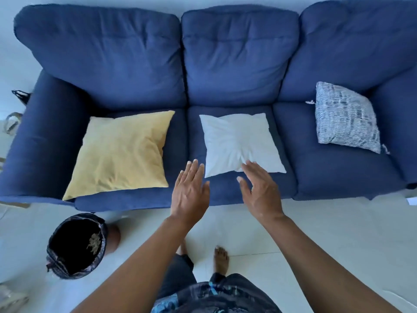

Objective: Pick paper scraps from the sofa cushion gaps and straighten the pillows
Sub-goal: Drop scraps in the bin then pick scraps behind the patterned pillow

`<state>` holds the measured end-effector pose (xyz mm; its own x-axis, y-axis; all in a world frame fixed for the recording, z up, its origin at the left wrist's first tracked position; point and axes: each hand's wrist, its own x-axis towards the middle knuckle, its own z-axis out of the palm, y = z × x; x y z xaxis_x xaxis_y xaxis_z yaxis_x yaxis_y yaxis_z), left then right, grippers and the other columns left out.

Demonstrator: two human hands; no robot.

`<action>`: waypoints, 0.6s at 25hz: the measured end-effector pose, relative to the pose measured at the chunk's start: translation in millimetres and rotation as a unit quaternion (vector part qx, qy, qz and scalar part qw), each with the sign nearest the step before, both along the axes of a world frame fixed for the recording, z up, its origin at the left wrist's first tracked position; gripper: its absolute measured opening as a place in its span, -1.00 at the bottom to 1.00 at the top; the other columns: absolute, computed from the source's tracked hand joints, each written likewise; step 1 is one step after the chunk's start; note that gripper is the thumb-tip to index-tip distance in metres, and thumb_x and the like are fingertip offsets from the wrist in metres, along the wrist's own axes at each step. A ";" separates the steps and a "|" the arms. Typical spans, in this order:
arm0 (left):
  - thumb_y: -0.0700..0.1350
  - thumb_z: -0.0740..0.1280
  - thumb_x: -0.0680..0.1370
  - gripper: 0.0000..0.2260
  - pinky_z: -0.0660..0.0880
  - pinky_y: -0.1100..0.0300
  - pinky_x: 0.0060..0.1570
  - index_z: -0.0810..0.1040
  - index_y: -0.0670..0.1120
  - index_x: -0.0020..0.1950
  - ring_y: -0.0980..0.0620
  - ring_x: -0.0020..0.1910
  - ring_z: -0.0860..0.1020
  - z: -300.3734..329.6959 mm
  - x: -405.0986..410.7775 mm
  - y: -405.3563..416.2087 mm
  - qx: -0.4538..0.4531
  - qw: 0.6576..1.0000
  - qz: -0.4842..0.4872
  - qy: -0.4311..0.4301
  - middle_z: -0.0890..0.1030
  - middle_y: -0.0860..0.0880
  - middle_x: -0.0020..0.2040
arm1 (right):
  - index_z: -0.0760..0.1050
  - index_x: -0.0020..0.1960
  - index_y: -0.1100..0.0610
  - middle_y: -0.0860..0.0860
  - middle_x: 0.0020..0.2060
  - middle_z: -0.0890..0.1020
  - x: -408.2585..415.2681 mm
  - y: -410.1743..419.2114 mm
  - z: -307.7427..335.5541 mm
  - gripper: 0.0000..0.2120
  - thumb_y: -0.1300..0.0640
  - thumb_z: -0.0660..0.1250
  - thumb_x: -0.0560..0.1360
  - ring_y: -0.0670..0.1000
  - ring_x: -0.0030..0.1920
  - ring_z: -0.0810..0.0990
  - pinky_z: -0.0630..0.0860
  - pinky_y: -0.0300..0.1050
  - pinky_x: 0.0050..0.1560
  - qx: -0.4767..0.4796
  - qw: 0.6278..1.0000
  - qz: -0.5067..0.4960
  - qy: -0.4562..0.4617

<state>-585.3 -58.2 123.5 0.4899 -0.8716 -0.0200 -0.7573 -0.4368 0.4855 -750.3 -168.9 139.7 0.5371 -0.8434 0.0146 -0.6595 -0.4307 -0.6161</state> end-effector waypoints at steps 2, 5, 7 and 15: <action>-0.15 0.28 0.62 -0.56 0.23 -0.09 0.50 0.36 -0.22 0.49 -0.16 0.56 0.23 6.0 -10.6 -26.6 -0.007 0.999 -0.029 -0.018 0.30 -0.19 0.55 | 0.50 0.40 0.21 0.13 0.42 0.50 -14.7 -14.3 2.0 -0.62 0.17 0.36 0.60 0.14 0.49 0.39 0.38 0.10 0.46 0.000 1.000 -0.027 -0.007; -0.15 0.29 0.62 -0.55 0.22 -0.11 0.50 0.35 -0.22 0.49 -0.16 0.56 0.22 7.1 -18.0 -64.3 -0.008 0.996 -0.078 -0.030 0.29 -0.20 0.55 | 0.46 0.43 0.21 0.13 0.46 0.45 -26.0 -35.1 3.2 -0.59 0.17 0.36 0.60 0.14 0.53 0.33 0.35 0.12 0.48 0.007 0.998 -0.063 -0.012; -0.13 0.26 0.63 -0.53 0.16 -0.07 0.53 0.31 -0.20 0.53 -0.13 0.58 0.17 2.6 -18.9 -93.5 -0.006 0.995 -0.097 -0.020 0.25 -0.17 0.57 | 0.44 0.45 0.21 0.13 0.48 0.42 -32.0 -52.5 4.9 -0.57 0.15 0.35 0.61 0.13 0.54 0.30 0.33 0.11 0.50 0.002 0.996 -0.089 0.006; -0.07 0.16 0.67 -0.50 -0.01 0.04 0.58 0.17 -0.14 0.60 -0.04 0.61 0.04 -5.6 -44.0 -199.6 -0.004 0.978 -0.207 -0.012 0.12 -0.09 0.62 | 0.35 0.51 0.21 0.12 0.53 0.33 -71.0 -123.9 12.5 -0.52 0.11 0.31 0.63 0.11 0.58 0.22 0.29 0.15 0.51 -0.014 0.984 -0.169 0.053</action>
